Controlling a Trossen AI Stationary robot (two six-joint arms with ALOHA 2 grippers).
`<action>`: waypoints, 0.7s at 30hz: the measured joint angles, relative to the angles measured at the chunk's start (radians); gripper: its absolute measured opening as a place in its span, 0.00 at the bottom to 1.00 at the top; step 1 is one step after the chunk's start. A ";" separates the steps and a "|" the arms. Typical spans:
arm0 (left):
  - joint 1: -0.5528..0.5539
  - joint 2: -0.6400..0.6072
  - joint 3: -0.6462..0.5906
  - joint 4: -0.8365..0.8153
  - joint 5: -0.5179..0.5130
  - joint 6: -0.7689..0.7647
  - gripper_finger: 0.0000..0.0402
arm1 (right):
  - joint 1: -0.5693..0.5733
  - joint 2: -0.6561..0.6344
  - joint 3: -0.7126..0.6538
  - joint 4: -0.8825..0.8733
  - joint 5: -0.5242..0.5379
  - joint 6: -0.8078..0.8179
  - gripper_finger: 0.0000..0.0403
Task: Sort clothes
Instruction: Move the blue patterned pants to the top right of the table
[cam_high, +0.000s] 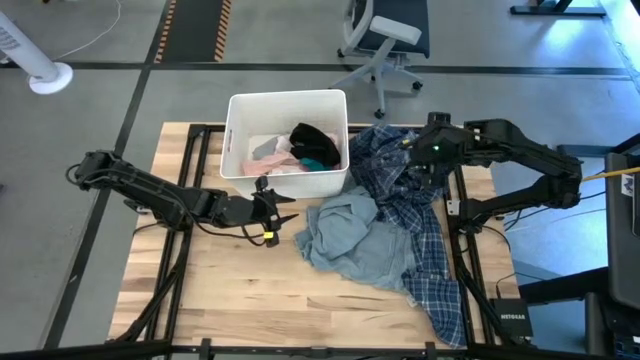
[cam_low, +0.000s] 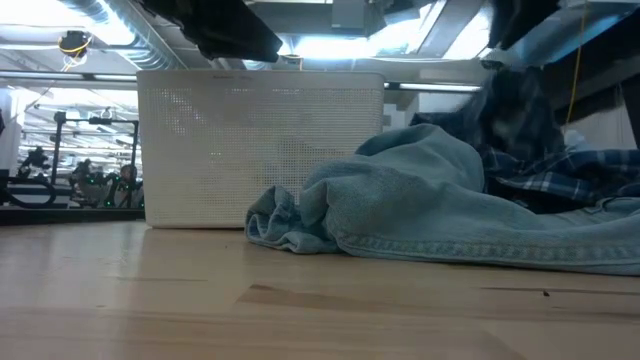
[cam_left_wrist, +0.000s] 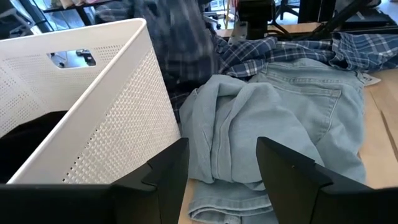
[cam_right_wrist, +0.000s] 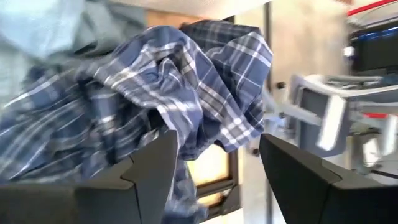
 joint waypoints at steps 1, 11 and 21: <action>0.000 0.000 0.000 0.001 0.000 -0.002 0.45 | 0.000 0.000 0.004 -0.019 -0.019 0.010 0.62; 0.000 0.000 0.000 0.002 0.000 -0.002 0.45 | 0.030 -0.001 -0.017 -0.090 -0.200 0.138 0.62; 0.000 0.000 0.000 0.002 0.000 -0.006 0.45 | 0.353 0.012 -0.248 0.172 -0.249 0.274 0.62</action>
